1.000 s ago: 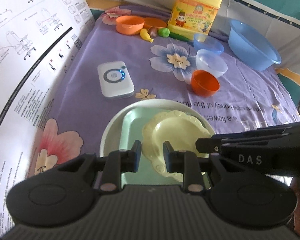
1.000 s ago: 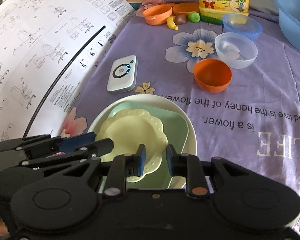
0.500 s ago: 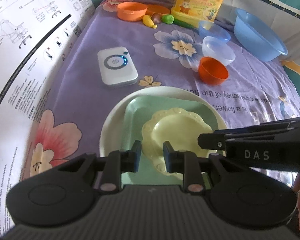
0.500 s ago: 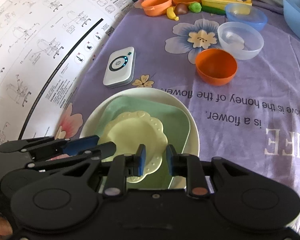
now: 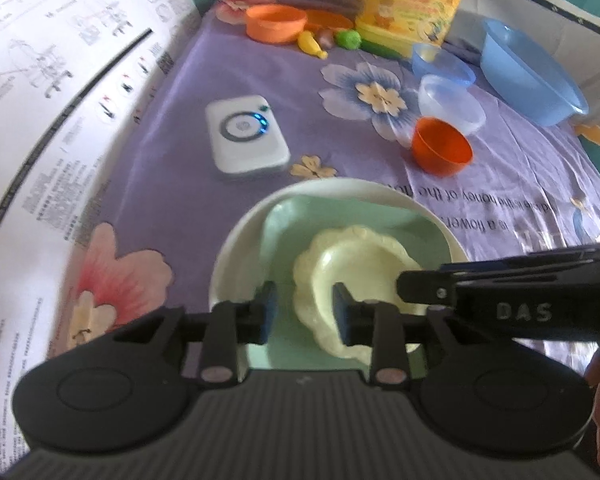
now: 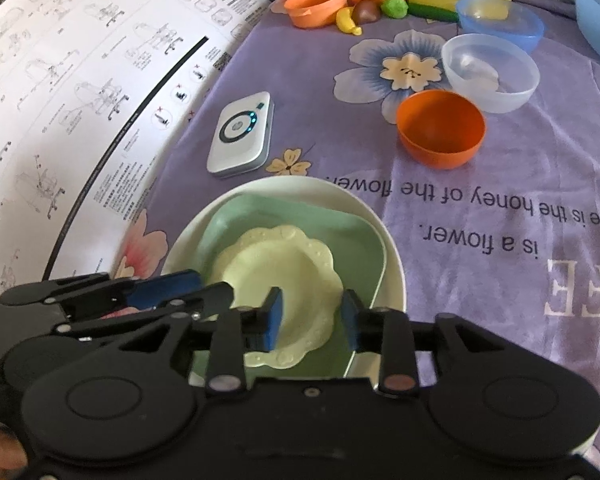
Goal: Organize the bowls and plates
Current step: 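Carry the yellow plate and lower it onto the green plate, then open the left gripper and withdraw from the stacked plates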
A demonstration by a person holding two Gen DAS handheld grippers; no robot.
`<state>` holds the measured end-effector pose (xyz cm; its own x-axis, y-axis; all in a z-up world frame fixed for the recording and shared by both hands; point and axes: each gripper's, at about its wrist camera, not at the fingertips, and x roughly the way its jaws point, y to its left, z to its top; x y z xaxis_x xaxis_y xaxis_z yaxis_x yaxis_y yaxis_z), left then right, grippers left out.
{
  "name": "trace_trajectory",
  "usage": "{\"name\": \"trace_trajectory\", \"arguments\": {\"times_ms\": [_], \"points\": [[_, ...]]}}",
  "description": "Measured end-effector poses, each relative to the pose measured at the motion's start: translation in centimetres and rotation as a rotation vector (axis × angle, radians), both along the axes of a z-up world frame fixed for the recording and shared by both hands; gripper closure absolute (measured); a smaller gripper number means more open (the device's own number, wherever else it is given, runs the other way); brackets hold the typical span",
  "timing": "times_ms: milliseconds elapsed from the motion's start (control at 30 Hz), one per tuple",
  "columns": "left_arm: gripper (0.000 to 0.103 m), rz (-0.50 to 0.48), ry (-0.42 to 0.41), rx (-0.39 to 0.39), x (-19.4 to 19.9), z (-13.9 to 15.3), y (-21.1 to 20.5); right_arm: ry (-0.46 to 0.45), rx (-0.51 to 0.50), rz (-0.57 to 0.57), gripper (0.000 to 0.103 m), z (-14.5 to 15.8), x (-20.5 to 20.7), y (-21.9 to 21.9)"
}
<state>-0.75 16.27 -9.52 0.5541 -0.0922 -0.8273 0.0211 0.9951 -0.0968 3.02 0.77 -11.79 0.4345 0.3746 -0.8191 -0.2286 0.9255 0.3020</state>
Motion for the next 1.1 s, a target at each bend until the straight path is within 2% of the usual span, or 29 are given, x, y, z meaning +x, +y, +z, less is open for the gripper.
{"name": "trace_trajectory", "arguments": {"times_ms": [33,100,167,233,300,333,600,1100], "points": [[0.061,0.013,-0.012,-0.003,-0.1,0.2,0.3,-0.001,0.012,-0.005,0.055,0.2,0.0,-0.3],[0.045,0.046,-0.037,-0.006,-0.4,0.8,1.0,-0.012,0.033,-0.028,0.038,0.7,-0.2,-1.0],[0.033,0.07,-0.052,-0.008,-0.5,1.3,1.5,-0.031,0.04,-0.038,0.014,1.4,-0.4,-1.4],[0.025,0.08,-0.067,-0.007,-0.8,1.8,1.8,-0.056,0.044,-0.038,0.009,2.1,-0.9,-1.7],[0.009,0.09,-0.081,-0.003,-1.2,2.3,1.9,-0.078,0.037,-0.037,0.003,2.8,-1.5,-1.9],[0.008,0.093,-0.092,0.005,-1.4,2.5,1.8,-0.088,0.033,-0.037,0.001,3.1,-1.7,-2.0],[0.0,0.088,-0.098,0.007,-2.5,3.3,1.2,-0.128,-0.001,-0.03,0.0,4.6,-3.5,-2.6],[0.0,0.064,-0.119,0.024,-4.0,4.9,-0.7,-0.168,0.0,-0.049,0.0,6.0,-6.4,-4.5]]}}
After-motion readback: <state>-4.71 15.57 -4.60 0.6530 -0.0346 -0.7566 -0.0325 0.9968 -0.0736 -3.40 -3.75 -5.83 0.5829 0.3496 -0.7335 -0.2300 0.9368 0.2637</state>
